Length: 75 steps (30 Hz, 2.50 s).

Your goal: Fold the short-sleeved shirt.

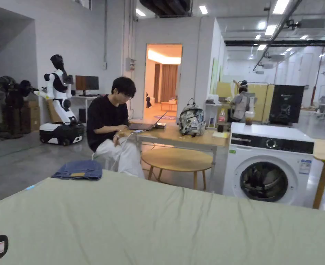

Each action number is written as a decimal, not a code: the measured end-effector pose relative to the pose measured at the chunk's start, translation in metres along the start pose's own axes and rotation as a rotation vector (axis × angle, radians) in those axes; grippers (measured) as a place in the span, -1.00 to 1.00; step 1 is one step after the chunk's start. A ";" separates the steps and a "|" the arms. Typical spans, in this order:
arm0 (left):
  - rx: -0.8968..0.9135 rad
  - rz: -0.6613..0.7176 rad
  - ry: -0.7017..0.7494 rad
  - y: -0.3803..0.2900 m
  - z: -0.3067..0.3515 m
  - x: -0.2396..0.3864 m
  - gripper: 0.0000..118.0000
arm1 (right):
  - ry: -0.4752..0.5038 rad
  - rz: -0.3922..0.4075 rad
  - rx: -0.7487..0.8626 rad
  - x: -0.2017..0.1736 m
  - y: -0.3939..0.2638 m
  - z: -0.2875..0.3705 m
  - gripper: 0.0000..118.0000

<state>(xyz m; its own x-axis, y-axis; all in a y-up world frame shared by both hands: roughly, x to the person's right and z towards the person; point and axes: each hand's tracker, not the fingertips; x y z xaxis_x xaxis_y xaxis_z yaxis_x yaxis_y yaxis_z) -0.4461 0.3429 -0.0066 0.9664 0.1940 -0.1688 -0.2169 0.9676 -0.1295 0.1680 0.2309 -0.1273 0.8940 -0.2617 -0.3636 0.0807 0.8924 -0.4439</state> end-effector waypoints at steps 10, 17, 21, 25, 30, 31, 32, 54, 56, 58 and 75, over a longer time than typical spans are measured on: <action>0.174 -0.207 -0.193 -0.014 0.017 0.161 -0.85 | -0.094 0.105 0.236 -0.026 0.055 0.029 -1.00; 0.207 -0.285 -0.084 -0.026 0.033 0.219 -1.00 | -0.167 0.164 0.269 -0.034 0.038 0.033 -1.00; 0.167 -0.264 -0.125 -0.034 0.031 0.205 -1.00 | -0.211 0.154 0.261 -0.038 0.029 0.037 -1.00; 0.153 -0.247 -0.128 -0.045 0.028 0.197 -1.00 | -0.272 0.201 0.267 -0.045 0.026 0.042 -1.00; 0.154 -0.212 -0.143 -0.050 0.025 0.197 -1.00 | -0.323 0.159 0.274 -0.046 0.032 0.043 -1.00; 0.148 -0.244 -0.118 -0.051 0.025 0.197 -1.00 | -0.322 0.159 0.276 -0.046 0.032 0.045 -1.00; 0.148 -0.257 -0.103 -0.051 0.026 0.196 -1.00 | -0.322 0.163 0.282 -0.046 0.032 0.047 -1.00; 0.143 -0.244 -0.136 -0.053 0.025 0.208 0.21 | -0.344 0.212 0.343 -0.055 0.034 0.054 0.47; 0.160 -0.246 -0.135 -0.056 0.027 0.210 0.27 | -0.319 0.208 0.355 -0.056 0.036 0.058 0.52; 0.176 -0.252 -0.143 -0.055 0.029 0.212 0.29 | -0.306 0.200 0.355 -0.055 0.038 0.059 0.66; 0.184 -0.223 -0.183 -0.050 0.029 0.214 0.45 | -0.289 0.172 0.351 -0.055 0.041 0.059 0.85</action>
<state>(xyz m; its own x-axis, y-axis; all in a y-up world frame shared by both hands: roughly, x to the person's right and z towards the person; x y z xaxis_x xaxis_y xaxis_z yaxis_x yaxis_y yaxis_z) -0.2244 0.3406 -0.0083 0.9996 -0.0163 0.0243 0.0154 0.9992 0.0374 0.1485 0.3036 -0.0772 0.9892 -0.0313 -0.1431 0.0205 0.9969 -0.0764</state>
